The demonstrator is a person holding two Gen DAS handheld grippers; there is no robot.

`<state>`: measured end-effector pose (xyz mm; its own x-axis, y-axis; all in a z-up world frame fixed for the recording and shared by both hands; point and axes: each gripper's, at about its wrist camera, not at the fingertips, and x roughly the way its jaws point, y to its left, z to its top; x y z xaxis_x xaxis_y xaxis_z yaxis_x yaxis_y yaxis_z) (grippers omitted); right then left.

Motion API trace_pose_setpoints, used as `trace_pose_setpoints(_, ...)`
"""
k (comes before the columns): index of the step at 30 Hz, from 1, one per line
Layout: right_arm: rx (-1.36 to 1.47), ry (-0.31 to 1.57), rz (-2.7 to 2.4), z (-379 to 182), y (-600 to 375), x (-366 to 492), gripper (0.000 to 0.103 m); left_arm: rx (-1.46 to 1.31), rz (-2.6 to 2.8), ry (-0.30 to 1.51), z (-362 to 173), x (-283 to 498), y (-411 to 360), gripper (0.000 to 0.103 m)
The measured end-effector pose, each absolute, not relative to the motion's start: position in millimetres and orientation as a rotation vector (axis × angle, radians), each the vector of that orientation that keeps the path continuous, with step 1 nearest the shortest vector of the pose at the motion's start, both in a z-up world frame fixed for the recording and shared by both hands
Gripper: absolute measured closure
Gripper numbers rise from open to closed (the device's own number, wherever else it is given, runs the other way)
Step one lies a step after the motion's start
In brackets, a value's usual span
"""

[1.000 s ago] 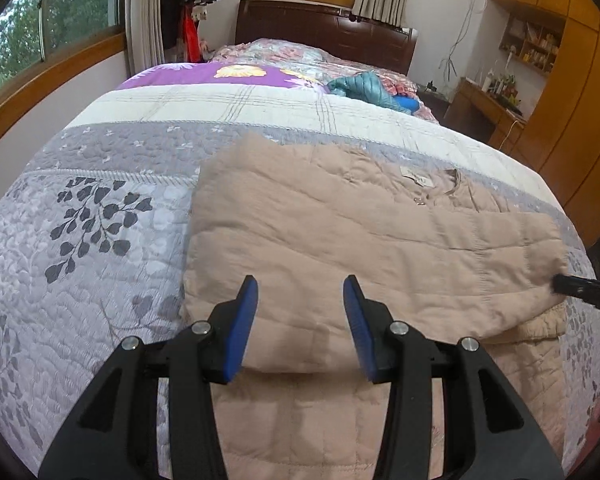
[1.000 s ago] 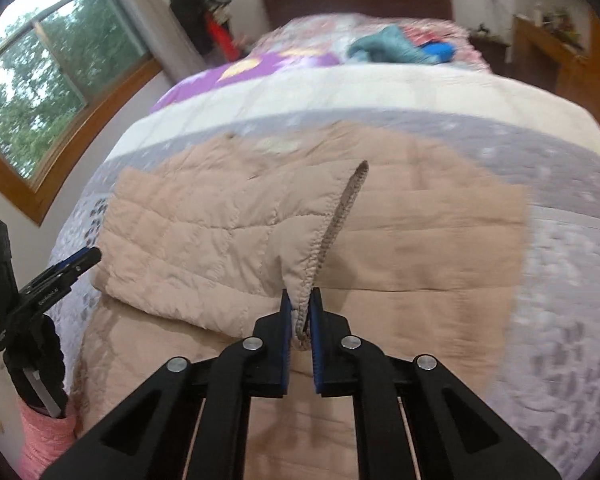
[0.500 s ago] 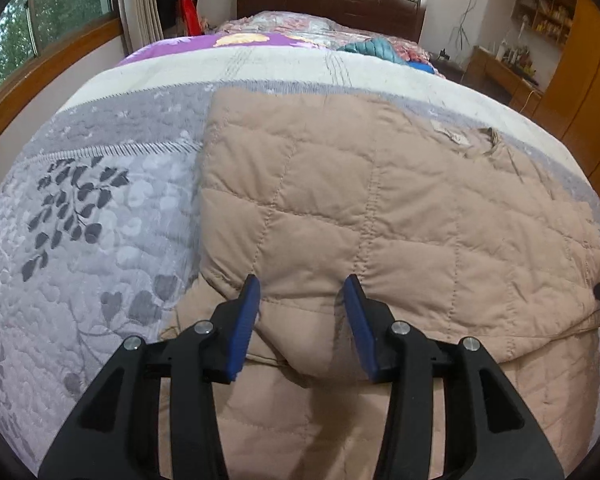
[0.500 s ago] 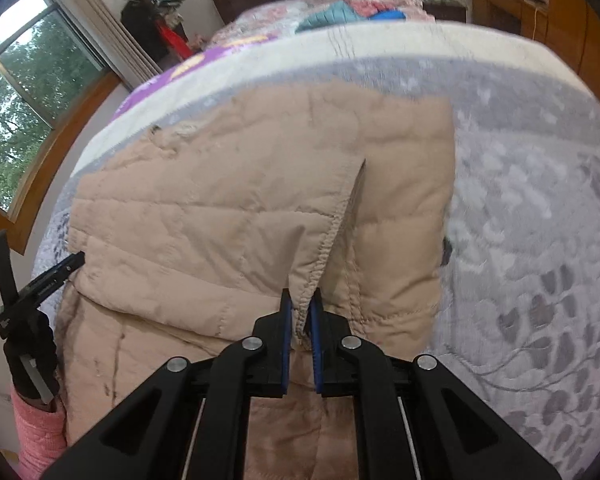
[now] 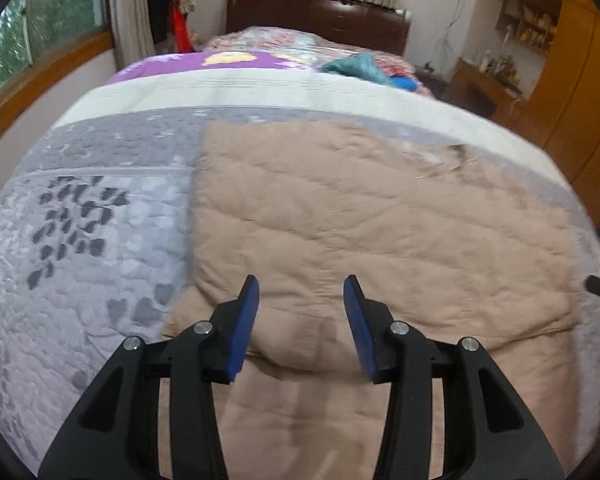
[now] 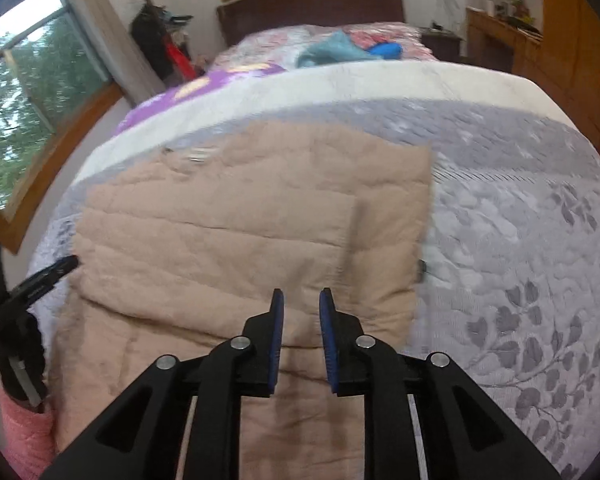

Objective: Fold large clothes

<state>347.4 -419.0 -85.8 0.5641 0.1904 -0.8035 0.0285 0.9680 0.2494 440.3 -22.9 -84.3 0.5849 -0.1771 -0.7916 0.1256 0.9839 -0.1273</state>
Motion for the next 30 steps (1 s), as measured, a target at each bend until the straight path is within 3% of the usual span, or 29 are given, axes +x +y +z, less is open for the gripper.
trace_pose_setpoints(11, 0.168, 1.065, 0.197, -112, -348, 382, 0.084, 0.024, -0.257, 0.986, -112, 443, -75, 0.059)
trace_pose_setpoints(30, 0.166, 1.098, 0.175, -146, -353, 386, 0.089, 0.059, -0.26, 0.986, -133, 448, -84, 0.058)
